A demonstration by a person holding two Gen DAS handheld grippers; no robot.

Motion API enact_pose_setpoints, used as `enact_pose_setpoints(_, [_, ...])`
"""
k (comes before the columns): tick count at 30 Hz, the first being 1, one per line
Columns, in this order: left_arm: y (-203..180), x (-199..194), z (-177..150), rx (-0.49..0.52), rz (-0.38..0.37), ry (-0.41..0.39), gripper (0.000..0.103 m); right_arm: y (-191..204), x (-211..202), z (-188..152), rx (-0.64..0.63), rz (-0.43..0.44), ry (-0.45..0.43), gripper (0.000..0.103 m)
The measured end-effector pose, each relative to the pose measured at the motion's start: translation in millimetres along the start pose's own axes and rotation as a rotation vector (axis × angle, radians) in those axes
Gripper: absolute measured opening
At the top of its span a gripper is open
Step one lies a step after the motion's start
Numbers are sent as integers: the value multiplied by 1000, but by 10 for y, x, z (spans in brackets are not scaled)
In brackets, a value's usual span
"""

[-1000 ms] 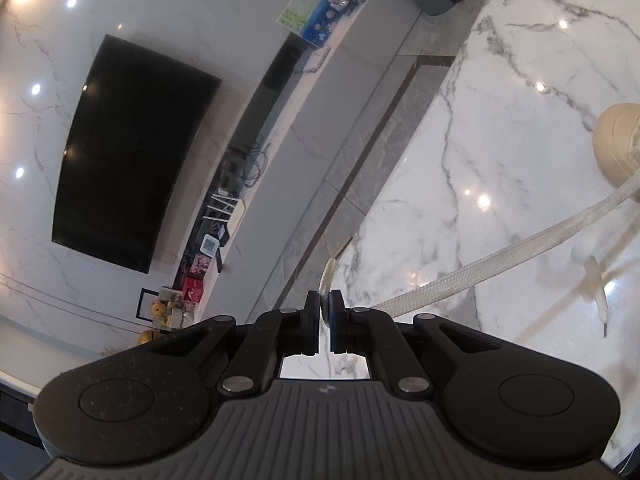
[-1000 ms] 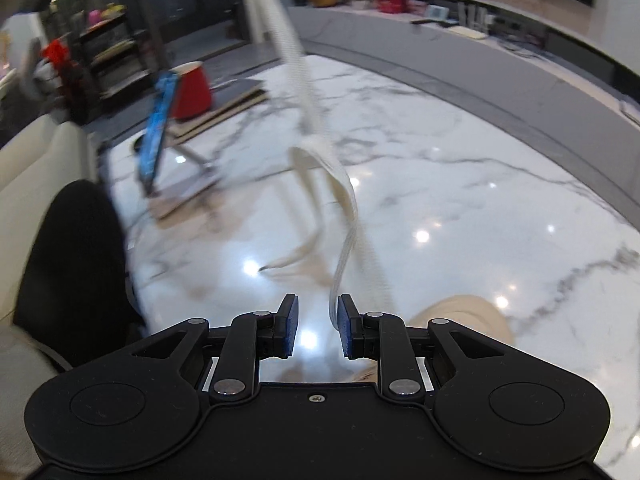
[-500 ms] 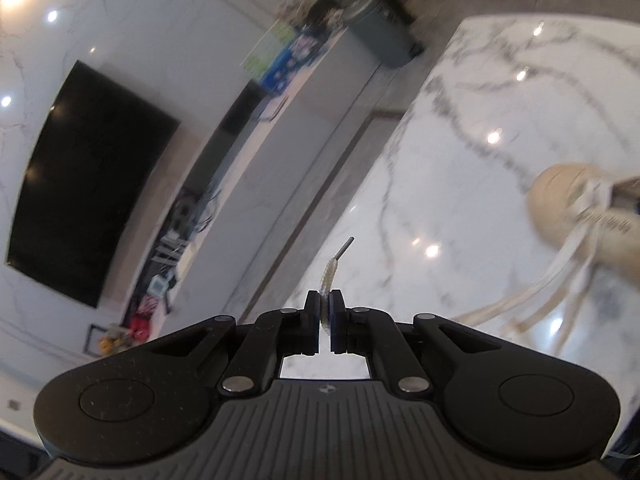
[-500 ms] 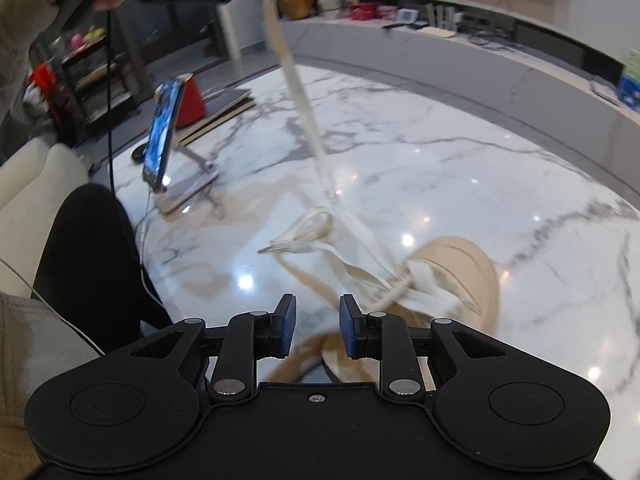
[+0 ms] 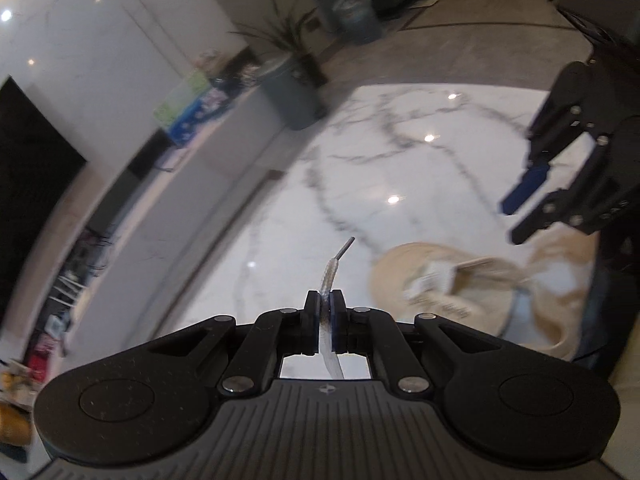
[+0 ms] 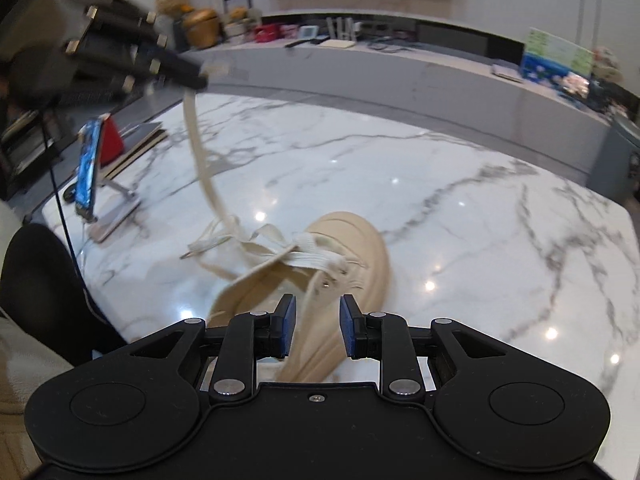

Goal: Lace up shoes with both hands

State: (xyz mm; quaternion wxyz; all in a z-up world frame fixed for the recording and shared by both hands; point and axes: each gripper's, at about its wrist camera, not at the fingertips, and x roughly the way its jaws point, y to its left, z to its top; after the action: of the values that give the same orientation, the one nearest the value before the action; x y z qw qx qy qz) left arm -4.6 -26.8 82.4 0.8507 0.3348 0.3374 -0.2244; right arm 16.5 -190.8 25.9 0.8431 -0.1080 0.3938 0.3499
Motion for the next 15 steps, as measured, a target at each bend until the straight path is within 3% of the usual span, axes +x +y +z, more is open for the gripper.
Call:
enact_pose_setpoints(7, [-381,248,76,-2,-124,20,6,55,74,-11,23,10,-10,23])
enact_pose_setpoints(15, [-500,414,92,-66,-136,82,6,134,237,-28,23,20,3,23])
